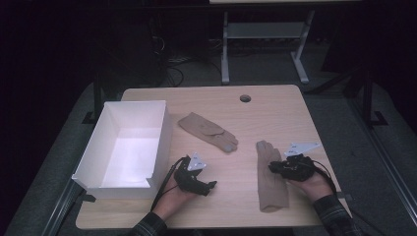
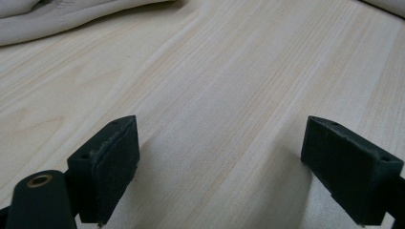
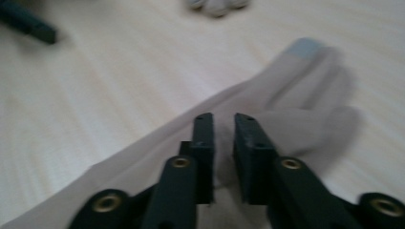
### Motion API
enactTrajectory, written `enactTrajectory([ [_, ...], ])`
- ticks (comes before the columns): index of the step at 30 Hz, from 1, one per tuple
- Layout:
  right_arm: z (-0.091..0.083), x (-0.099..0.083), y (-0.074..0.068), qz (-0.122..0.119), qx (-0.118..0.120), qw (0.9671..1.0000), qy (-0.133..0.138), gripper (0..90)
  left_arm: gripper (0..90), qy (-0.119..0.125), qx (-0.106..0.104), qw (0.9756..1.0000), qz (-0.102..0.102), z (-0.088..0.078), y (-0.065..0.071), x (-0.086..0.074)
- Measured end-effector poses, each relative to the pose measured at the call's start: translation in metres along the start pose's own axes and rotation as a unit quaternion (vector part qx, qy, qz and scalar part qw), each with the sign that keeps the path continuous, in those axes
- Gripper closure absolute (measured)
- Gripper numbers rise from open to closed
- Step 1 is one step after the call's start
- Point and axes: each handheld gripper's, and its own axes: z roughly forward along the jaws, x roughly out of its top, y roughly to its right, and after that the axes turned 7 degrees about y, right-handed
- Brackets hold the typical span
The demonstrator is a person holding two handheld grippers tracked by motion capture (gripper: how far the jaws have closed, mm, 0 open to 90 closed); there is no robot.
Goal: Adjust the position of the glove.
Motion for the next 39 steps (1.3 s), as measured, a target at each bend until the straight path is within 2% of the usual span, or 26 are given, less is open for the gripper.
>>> enactTrajectory([
  [3,-0.009,-0.006,0.014,0.010,-0.041,0.9989,0.022,57.4,12.1,0.000,0.000,1.0000,0.001,0.000,0.000,0.000],
  [5,-0.014,-0.011,0.023,0.024,-0.077,0.9964,0.025,45.4,12.2,0.000,0.000,1.0000,0.001,0.000,0.000,0.000],
  [6,-0.015,-0.014,0.029,0.032,-0.090,0.9952,0.021,42.7,12.2,0.000,-0.001,1.0000,0.002,0.000,0.000,0.000],
  [8,-0.017,-0.022,0.040,0.044,-0.118,0.9919,0.016,35.0,12.2,0.000,-0.002,1.0000,-0.003,0.000,0.000,0.000],
  [11,-0.016,-0.031,0.055,0.060,-0.150,0.9868,0.008,25.2,12.2,0.000,-0.002,1.0000,-0.002,0.000,0.000,0.000],
  [12,-0.016,-0.033,0.058,0.066,-0.154,0.9859,0.007,22.1,12.3,0.000,-0.003,1.0000,-0.001,0.000,0.000,0.000],
  [13,-0.016,-0.035,0.062,0.075,-0.165,0.9834,0.009,17.8,12.3,0.001,-0.003,1.0000,-0.002,0.000,0.000,0.000],
  [16,-0.013,-0.038,0.067,0.080,-0.191,0.9782,0.012,13.5,13.1,0.003,-0.002,1.0000,-0.003,0.000,0.000,0.000],
  [19,-0.010,-0.040,0.069,0.084,-0.190,0.9779,0.021,13.1,13.9,0.004,-0.001,1.0000,-0.005,0.000,0.001,0.000],
  [25,-0.006,-0.040,0.071,0.086,-0.180,0.9798,0.018,11.8,28.2,-0.004,0.005,1.0000,-0.008,0.000,0.001,0.006],
  [27,-0.006,-0.040,0.072,0.090,-0.176,0.9801,0.017,11.5,37.1,-0.009,0.009,0.9999,-0.009,0.000,0.000,0.010],
  [29,-0.006,-0.040,0.071,0.089,-0.173,0.9808,0.016,11.5,49.5,-0.021,0.018,0.9996,-0.002,0.000,-0.003,0.016],
  [33,-0.006,-0.040,0.071,0.089,-0.173,0.9808,0.016,11.5,75.4,-0.023,0.021,0.9994,-0.018,0.004,-0.012,0.030],
  [35,-0.006,-0.040,0.071,0.089,-0.173,0.9808,0.016,11.5,86.7,-0.021,0.021,0.9994,-0.018,0.008,-0.016,0.037],
  [36,-0.006,-0.040,0.071,0.087,-0.173,0.9810,0.016,11.5,89.4,-0.021,0.020,0.9995,-0.014,0.009,-0.018,0.041],
  [39,-0.006,-0.040,0.071,0.087,-0.173,0.9810,0.015,11.5,89.6,-0.018,0.028,0.9994,-0.010,0.015,-0.024,0.053],
])
